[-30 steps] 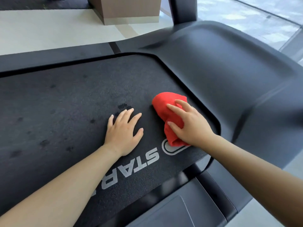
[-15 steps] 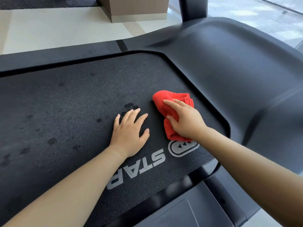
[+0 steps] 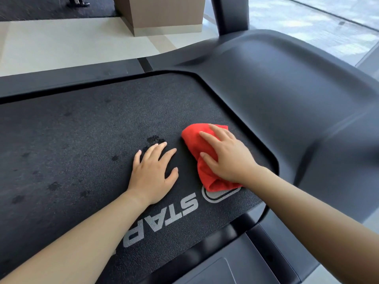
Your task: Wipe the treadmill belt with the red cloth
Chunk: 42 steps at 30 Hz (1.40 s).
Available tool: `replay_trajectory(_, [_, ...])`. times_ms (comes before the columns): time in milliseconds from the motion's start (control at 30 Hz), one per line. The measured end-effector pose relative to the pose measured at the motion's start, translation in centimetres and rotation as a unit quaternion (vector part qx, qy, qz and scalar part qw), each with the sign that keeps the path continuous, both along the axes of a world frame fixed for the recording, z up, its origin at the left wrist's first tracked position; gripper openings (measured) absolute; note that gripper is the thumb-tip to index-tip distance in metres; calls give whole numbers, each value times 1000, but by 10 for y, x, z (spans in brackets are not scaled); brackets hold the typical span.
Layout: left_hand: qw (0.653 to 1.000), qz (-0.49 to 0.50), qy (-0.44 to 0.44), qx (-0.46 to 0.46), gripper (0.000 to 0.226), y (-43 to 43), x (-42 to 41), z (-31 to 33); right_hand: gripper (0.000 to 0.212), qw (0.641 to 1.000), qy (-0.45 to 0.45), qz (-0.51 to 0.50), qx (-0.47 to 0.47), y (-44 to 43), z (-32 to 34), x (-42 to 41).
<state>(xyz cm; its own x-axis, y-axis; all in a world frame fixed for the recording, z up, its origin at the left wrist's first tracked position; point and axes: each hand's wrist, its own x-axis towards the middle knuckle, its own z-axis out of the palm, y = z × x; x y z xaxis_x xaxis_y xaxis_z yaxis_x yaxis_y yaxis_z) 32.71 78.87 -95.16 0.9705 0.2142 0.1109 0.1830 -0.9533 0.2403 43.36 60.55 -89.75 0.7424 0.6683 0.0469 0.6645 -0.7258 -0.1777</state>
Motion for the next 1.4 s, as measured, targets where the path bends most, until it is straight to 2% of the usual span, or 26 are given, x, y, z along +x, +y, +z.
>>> replay_trajectory(67, [1000, -3, 0, -4, 53, 1, 1, 0, 59, 999, 14, 26, -17, 12, -8, 2])
replay_trajectory(367, [1000, -7, 2, -23, 55, 21, 40, -2, 56, 1000, -2, 0, 1, 17, -28, 3])
replay_trajectory(633, [1000, 4, 5, -3, 58, 63, 110, -4, 53, 1000, -3, 0, 19, 60, -31, 67])
replay_trajectory(867, [998, 64, 4, -13, 57, 97, 165, -4, 51, 998, -1, -39, 54, 115, -39, 132])
replay_trajectory(1200, [998, 67, -12, -8, 60, 104, 175, -17, 47, 997, -19, -9, 69, 177, -37, 219])
replay_trajectory(1400, [997, 74, -24, -13, 59, 104, 175, -15, 43, 998, -33, -14, 61, 175, -36, 207])
